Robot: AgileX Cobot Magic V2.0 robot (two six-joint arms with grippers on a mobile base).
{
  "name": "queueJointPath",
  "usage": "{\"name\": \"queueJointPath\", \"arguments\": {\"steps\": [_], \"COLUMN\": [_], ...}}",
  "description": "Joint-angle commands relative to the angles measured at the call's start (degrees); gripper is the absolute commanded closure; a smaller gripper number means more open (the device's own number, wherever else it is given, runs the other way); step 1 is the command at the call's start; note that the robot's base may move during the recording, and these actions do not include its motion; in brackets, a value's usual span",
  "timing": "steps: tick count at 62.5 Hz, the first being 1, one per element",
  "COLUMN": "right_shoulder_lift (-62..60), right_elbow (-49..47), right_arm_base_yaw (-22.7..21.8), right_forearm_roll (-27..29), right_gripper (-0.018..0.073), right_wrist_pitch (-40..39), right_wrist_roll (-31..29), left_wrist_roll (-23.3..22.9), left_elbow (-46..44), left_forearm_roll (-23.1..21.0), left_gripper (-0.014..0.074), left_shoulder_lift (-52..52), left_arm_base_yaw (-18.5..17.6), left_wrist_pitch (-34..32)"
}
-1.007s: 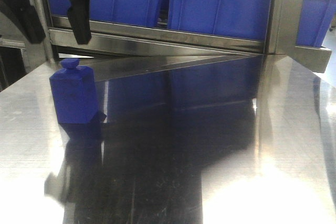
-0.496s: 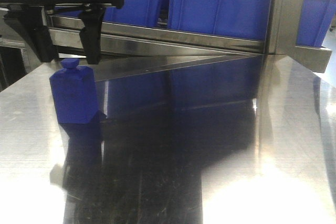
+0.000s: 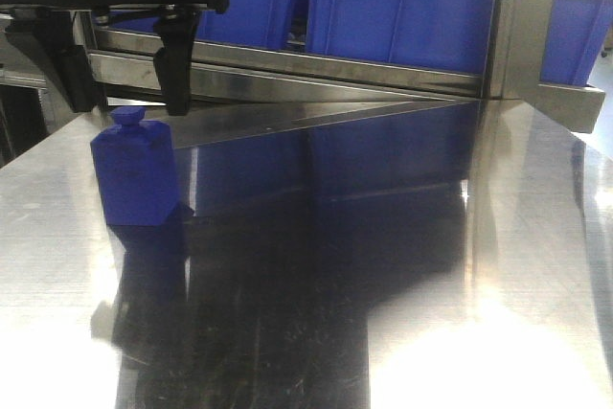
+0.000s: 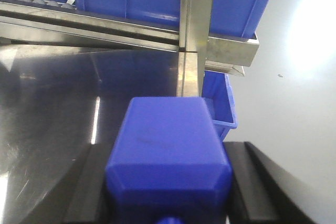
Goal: Pick and sort blue part to right shelf
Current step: 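Lower the left gripper over the blue bottle-shaped part and close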
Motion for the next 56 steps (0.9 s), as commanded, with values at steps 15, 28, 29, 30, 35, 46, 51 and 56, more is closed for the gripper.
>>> {"name": "queueJointPath", "arguments": {"steps": [15, 28, 29, 30, 35, 46, 51, 56], "right_shoulder_lift": [0.1, 0.1, 0.1, 0.1, 0.1, 0.1, 0.1, 0.1], "right_elbow": [-1.6, -1.6, -1.6, -1.6, -1.6, -1.6, -1.6, -1.6], "right_arm_base_yaw": [-0.3, -0.3, -0.3, -0.3, -0.3, -0.3, -0.3, -0.3], "right_forearm_roll": [0.2, 0.2, 0.2, 0.2, 0.2, 0.2, 0.2, 0.2], "right_gripper": [0.0177, 0.0177, 0.0177, 0.0177, 0.0177, 0.0177, 0.0177, 0.0177], "right_wrist_pitch": [-5.1, -5.1, -5.1, -5.1, -5.1, -5.1, -5.1, -5.1], "right_wrist_roll": [-0.4, -0.4, -0.4, -0.4, -0.4, -0.4, -0.4, -0.4], "left_wrist_roll": [-0.8, -0.8, -0.8, -0.8, -0.8, -0.8, -0.8, -0.8], "left_elbow": [-1.8, -1.8, -1.8, -1.8, -1.8, -1.8, -1.8, -1.8], "left_forearm_roll": [2.1, 2.3, 2.3, 2.3, 2.1, 1.5, 1.2, 1.2], "left_gripper": [0.0039, 0.0039, 0.0039, 0.0039, 0.0039, 0.0039, 0.0039, 0.0039], "left_shoulder_lift": [-2.4, -2.3, -2.3, -2.3, -2.2, -0.6, 0.3, 1.0], "left_arm_base_yaw": [0.3, 0.5, 0.5, 0.5, 0.5, 0.5, 0.5, 0.5], "left_wrist_pitch": [-0.6, -1.1, -1.1, -1.1, -1.1, -1.1, -0.9, -0.8]}}
